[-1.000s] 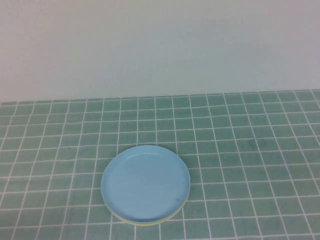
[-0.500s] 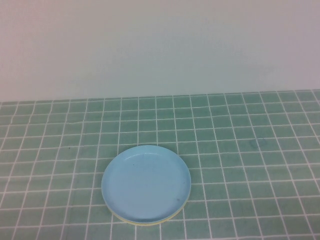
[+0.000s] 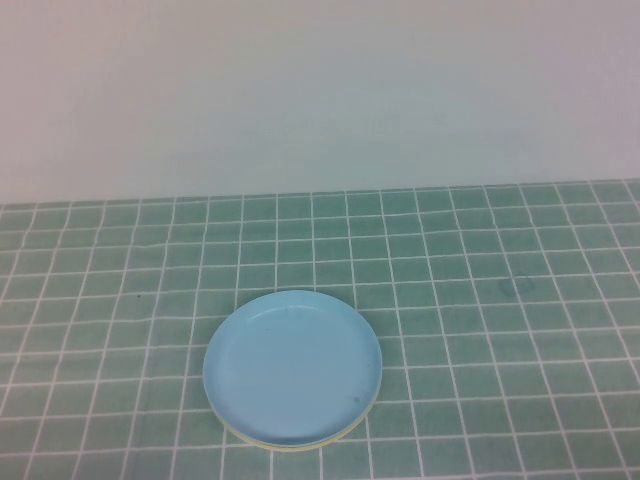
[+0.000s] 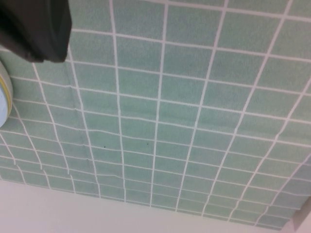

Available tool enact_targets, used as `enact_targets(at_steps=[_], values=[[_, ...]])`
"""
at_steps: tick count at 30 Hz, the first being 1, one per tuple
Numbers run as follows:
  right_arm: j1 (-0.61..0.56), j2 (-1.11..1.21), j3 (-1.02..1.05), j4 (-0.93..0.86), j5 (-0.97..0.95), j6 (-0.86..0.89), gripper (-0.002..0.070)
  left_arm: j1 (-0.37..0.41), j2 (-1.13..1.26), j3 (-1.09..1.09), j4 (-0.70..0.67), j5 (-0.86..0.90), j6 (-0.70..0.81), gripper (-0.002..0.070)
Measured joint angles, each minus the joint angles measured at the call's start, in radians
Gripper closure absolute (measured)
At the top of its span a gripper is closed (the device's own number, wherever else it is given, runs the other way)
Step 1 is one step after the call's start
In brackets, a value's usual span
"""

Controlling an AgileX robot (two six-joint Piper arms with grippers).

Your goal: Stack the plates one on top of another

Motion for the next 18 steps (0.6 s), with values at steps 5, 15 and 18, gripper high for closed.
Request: enact_targets(at_steps=[5, 15, 18], values=[[0.0, 0.0, 0.0, -0.086, 0.0, 0.102, 0.0678, 0.0, 0.0, 0.0, 0.0, 0.0, 0.0, 0.0675], [0.0, 0.0, 0.0, -0.511, 0.087, 0.664, 0.0678, 0.0, 0.0, 0.0, 0.0, 0.0, -0.011, 0.0675], [0.0, 0.0, 0.0, -0.524, 0.087, 0.653, 0.0678, 0.0, 0.0, 0.0, 0.0, 0.0, -0.011, 0.0675]])
